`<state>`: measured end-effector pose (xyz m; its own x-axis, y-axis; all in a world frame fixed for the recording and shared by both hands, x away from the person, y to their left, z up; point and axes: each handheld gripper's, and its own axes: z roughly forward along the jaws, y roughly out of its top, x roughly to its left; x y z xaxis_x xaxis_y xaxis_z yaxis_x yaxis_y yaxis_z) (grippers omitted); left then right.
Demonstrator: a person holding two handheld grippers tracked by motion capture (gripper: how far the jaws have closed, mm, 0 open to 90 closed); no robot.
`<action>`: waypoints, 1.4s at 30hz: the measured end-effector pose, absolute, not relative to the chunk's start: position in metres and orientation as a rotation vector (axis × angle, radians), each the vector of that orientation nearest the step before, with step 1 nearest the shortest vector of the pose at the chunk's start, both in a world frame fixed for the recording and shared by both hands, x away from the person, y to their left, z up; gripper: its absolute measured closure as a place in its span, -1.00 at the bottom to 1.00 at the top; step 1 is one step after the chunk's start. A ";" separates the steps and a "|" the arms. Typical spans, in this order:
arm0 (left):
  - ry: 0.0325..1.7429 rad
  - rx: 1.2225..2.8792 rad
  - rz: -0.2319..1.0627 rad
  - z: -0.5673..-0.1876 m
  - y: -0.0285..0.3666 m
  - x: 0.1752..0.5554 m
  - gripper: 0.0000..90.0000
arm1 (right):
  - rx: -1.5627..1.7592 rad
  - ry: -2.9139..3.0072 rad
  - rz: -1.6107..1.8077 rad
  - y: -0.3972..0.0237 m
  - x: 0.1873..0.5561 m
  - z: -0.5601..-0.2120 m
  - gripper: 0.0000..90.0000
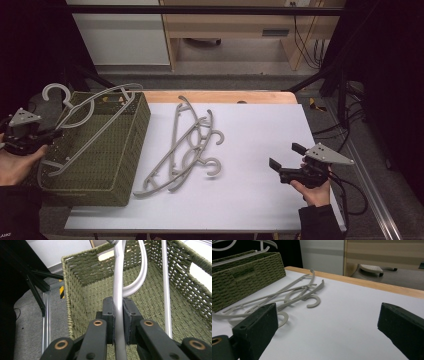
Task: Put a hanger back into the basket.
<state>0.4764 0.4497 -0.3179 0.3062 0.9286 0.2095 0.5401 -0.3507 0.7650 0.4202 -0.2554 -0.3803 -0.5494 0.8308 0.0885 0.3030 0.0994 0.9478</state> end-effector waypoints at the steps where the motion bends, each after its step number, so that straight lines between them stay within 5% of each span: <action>1: 1.299 2.004 0.878 -0.318 0.450 0.476 0.80 | 1.107 1.907 1.458 -0.255 0.420 -0.380 -0.93; 13: 1.295 2.060 0.922 -0.320 0.454 0.478 0.80 | 1.106 1.908 1.456 -0.255 0.420 -0.380 -0.93; 42: 1.446 2.201 0.736 -0.377 0.442 0.497 0.74 | 1.104 1.904 1.458 -0.256 0.420 -0.380 -0.93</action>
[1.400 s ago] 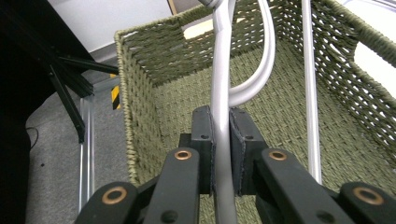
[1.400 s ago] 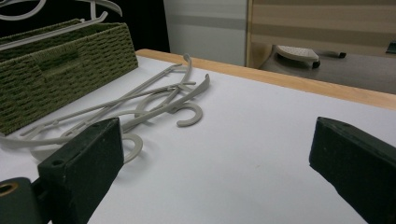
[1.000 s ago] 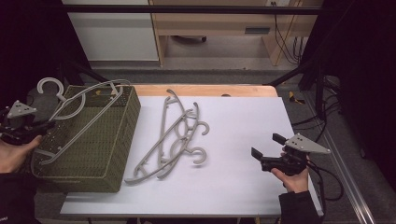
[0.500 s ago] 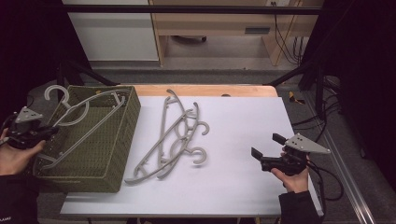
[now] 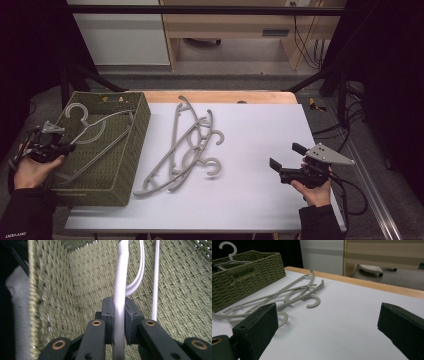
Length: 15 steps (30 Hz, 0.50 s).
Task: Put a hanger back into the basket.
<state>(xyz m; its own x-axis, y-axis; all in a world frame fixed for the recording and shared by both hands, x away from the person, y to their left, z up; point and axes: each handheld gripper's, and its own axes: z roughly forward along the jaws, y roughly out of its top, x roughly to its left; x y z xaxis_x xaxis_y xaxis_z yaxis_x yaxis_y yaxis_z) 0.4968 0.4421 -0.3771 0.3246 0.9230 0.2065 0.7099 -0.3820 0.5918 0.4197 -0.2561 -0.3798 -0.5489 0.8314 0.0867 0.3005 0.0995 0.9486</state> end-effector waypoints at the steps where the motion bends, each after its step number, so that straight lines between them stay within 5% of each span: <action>1: 1.446 2.201 0.736 -0.377 0.442 0.497 0.72 | 1.104 1.904 1.458 -0.256 0.420 -0.380 -0.92; 15: 1.412 2.099 0.732 -0.367 0.442 0.479 0.55 | 1.103 1.898 1.461 -0.258 0.419 -0.379 -0.93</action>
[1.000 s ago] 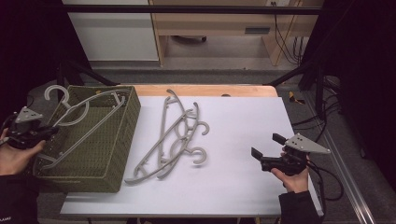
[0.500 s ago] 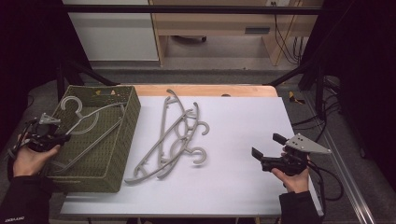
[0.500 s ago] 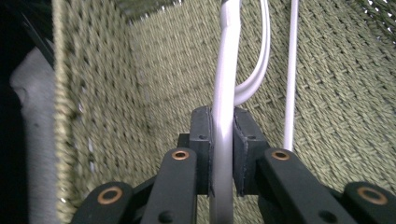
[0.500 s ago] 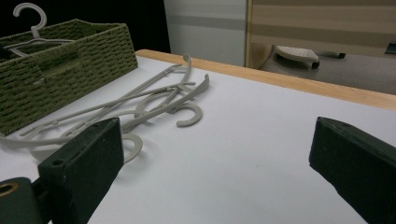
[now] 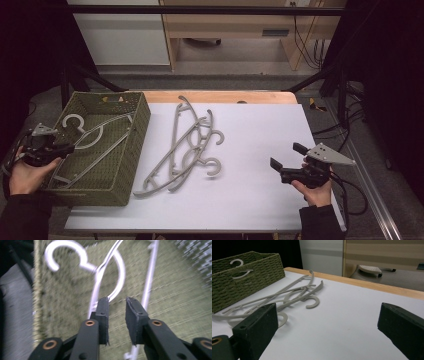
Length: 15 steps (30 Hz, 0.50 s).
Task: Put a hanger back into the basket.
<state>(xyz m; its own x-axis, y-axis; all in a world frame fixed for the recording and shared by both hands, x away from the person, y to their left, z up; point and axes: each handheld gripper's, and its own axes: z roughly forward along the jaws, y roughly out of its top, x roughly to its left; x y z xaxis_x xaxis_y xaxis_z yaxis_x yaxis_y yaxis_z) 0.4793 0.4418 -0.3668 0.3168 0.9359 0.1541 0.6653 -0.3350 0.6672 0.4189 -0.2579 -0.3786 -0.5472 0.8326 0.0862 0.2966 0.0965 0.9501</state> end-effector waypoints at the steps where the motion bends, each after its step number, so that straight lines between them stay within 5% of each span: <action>1: 1.378 2.078 0.744 -0.362 0.436 0.475 0.51 | 1.105 1.897 1.459 -0.258 0.419 -0.378 -0.93; 15: 1.163 1.899 0.696 -0.337 0.387 0.453 -0.35 | 1.105 1.888 1.465 -0.260 0.418 -0.377 -0.93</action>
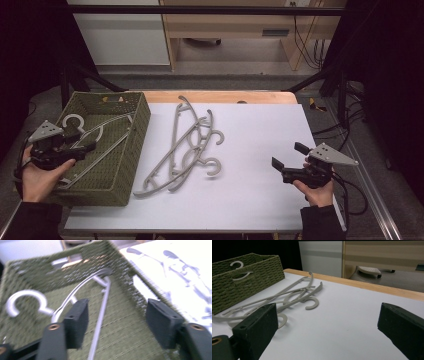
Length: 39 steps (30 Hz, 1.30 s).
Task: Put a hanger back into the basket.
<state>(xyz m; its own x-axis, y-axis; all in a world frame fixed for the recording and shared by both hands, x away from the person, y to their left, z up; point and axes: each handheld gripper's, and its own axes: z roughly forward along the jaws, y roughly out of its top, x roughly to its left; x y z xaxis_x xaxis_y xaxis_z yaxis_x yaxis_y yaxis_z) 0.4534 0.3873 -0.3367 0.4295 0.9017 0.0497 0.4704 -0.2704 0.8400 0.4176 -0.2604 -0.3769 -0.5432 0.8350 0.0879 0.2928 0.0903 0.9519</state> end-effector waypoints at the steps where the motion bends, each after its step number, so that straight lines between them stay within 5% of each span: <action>1: 1.150 1.889 0.687 -0.336 0.384 0.452 -0.35 | 1.105 1.888 1.465 -0.260 0.418 -0.377 -0.93; 4: 1.079 1.842 0.660 -0.334 0.363 0.446 -0.59 | 1.104 1.888 1.463 -0.261 0.417 -0.377 -0.93; 11: 0.984 1.840 0.619 -0.335 0.327 0.437 -0.76 | 1.106 1.884 1.463 -0.262 0.417 -0.376 -0.93; 21: 0.881 1.783 0.584 -0.345 0.295 0.426 -0.77 | 1.102 1.887 1.466 -0.261 0.416 -0.376 -0.93; 39: 0.786 1.933 0.517 -0.368 0.243 0.424 -0.68 | 1.096 1.900 1.462 -0.259 0.416 -0.378 -0.93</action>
